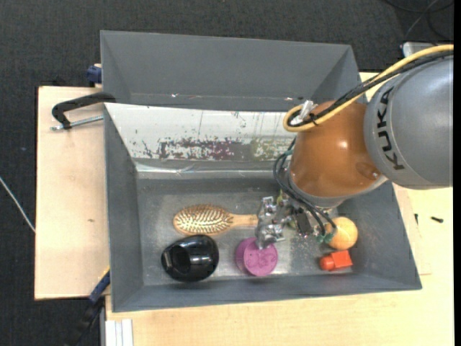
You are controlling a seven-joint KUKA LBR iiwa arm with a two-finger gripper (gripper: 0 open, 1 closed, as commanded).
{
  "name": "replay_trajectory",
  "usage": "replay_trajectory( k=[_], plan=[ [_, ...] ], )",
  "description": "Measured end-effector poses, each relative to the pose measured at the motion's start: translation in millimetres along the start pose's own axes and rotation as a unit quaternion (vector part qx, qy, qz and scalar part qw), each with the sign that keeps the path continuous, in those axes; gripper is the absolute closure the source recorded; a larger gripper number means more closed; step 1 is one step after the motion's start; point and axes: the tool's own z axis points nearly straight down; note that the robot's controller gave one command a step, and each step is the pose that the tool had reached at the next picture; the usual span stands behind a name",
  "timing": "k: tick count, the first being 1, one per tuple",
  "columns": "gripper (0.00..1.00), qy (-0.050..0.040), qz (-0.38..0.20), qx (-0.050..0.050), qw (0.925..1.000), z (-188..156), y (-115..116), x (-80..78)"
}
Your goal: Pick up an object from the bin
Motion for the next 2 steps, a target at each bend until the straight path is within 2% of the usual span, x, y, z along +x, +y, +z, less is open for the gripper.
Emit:
replay_trajectory(
  k=[2],
  plan=[
    [1.0,0.003,0.0,0.0,1.0,-11.7,0.4,0.6]
  ],
)
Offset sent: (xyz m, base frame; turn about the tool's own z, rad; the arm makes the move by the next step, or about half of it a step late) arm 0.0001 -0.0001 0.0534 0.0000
